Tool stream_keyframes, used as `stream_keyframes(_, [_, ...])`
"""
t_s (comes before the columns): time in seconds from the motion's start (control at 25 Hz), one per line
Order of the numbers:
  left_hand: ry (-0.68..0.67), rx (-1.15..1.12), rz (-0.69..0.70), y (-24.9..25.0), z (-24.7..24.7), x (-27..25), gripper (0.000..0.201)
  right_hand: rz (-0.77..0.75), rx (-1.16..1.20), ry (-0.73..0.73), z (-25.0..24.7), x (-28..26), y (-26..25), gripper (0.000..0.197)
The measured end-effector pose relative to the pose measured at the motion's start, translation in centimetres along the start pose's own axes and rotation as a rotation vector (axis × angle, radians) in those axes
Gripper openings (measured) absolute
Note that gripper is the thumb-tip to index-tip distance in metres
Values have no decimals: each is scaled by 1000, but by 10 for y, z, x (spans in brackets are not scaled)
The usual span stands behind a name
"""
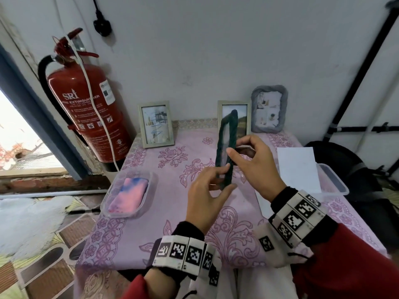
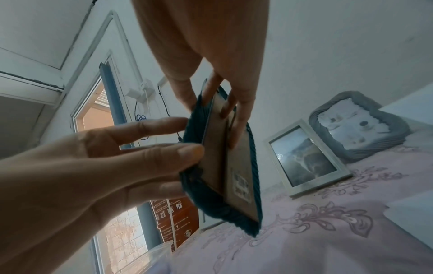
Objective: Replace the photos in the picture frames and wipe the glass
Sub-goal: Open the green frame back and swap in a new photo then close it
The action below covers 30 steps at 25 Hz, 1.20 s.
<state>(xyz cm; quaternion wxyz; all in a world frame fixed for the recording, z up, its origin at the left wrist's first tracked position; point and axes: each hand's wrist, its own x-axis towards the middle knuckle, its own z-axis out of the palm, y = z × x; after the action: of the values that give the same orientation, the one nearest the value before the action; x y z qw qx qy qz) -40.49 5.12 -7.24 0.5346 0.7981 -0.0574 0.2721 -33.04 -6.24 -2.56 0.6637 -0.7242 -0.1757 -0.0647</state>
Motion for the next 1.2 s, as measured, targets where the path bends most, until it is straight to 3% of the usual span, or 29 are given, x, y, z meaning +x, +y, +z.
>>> stream_keyframes(0.12, [-55,49,45,0,1,0,32,6,74,44,-3,0,0,17])
stream_keyframes(0.32, [103,172,-129,-22,-16,11,56,48,152,37,-5,-1,4,12])
stream_keyframes(0.48, [67,-209,-340,-34,-29,21,62,143,191,49,-6,-1,13,15])
stream_keyframes(0.64, [84,-316,-388,-46,-35,22,57,209,184,55,-7,-5,29,17])
stream_keyframes(0.92, [61,-277,-441,-64,-33,9,42,374,145,-104,-2,-21,67,45])
stream_keyframes(1.04, [42,-211,-466,-73,-35,5,44,383,95,-205,-3,-23,79,62])
stream_keyframes(1.2, [14,-119,-491,-81,-36,1,49,335,-142,-248,-4,-21,95,68])
